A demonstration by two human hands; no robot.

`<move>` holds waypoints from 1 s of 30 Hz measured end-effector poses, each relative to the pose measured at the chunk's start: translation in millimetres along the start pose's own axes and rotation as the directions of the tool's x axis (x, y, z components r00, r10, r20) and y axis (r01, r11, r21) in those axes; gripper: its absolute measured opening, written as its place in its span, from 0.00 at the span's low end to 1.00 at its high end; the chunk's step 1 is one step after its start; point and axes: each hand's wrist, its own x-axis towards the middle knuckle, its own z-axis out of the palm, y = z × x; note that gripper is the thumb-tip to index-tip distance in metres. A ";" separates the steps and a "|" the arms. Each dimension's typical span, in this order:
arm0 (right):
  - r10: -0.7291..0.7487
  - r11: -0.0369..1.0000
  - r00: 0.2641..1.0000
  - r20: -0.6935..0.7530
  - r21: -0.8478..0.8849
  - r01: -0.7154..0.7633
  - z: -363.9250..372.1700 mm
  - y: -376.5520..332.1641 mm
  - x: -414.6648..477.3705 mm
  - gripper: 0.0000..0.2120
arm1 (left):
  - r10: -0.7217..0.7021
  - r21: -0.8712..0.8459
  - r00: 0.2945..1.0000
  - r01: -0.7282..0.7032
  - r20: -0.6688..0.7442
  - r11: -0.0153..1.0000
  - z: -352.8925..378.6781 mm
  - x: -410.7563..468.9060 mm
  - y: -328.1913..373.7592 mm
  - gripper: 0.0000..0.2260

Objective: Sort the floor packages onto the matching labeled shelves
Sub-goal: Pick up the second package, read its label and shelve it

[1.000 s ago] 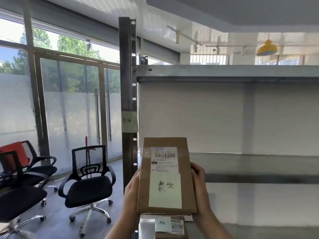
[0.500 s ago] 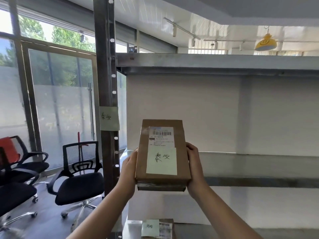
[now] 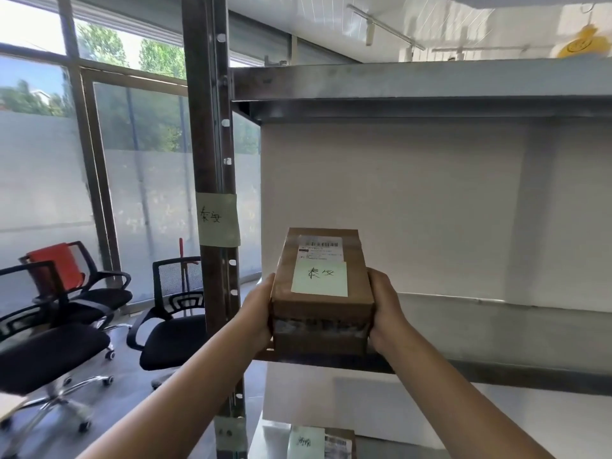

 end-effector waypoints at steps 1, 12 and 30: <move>0.016 1.000 1.000 -0.008 -0.004 -0.016 0.8 -1.5 0.5 0.27 | -0.013 -0.022 1.000 0.014 0.010 1.000 0.2 3.6 1.1 0.17; 0.058 0.998 0.998 0.025 0.027 -0.059 -5.2 13.9 17.6 0.22 | -0.079 0.007 0.997 0.079 -0.004 0.997 -1.6 18.8 3.4 0.16; 0.096 0.990 0.979 -0.180 -0.082 -0.113 -11.5 21.0 -18.9 0.24 | -0.045 -0.006 0.989 0.044 -0.142 0.999 0.3 -3.2 -5.9 0.12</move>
